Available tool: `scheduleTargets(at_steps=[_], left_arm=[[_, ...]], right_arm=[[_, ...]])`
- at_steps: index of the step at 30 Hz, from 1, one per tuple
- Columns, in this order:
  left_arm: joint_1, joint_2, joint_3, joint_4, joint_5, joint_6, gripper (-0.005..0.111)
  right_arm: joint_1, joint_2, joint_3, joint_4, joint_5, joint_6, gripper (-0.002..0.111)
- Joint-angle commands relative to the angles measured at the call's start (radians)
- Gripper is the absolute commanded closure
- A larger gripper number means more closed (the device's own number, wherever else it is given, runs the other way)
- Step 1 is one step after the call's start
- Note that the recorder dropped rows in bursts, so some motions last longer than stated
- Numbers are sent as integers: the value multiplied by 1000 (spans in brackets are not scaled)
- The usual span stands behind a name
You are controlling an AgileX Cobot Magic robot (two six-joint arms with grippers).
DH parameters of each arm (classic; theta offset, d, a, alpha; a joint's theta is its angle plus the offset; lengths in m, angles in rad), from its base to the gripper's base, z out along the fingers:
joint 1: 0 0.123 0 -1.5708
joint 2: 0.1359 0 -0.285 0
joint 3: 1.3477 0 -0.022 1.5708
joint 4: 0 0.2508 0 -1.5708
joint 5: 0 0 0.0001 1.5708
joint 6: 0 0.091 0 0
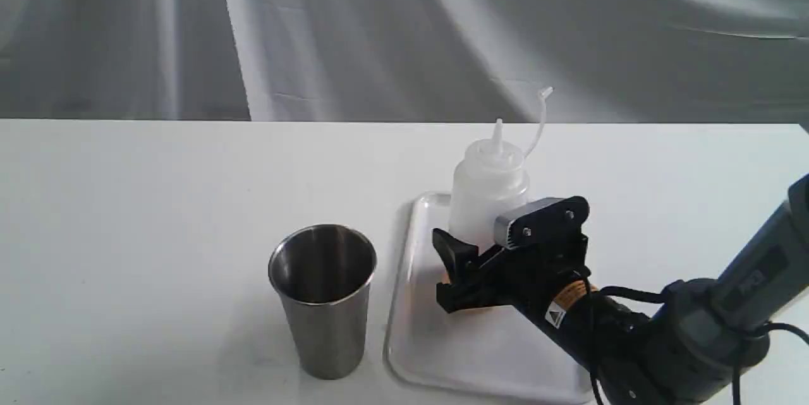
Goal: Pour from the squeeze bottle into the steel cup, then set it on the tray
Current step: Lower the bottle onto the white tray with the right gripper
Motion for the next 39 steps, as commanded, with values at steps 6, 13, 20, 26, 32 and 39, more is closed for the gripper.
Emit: scheduleTargets(at_steps=[6, 13, 20, 26, 32, 39], left_arm=[[2, -3, 4, -1, -8, -4, 107], [2, -3, 4, -1, -8, -6, 107], [2, -3, 4, -1, -8, -6, 107], [2, -3, 4, -1, -8, -4, 107], [2, -3, 4, -1, -8, -4, 107], [2, -3, 4, -1, -8, -6, 107]], right_arm=[[1, -6, -5, -9, -35, 6, 108], [1, -6, -5, -9, -35, 6, 108], [1, -6, -5, -9, -35, 6, 76], [1, -6, 10, -7, -35, 6, 33], [1, -6, 13, -7, -35, 6, 11], [1, -6, 13, -11, -35, 6, 3]])
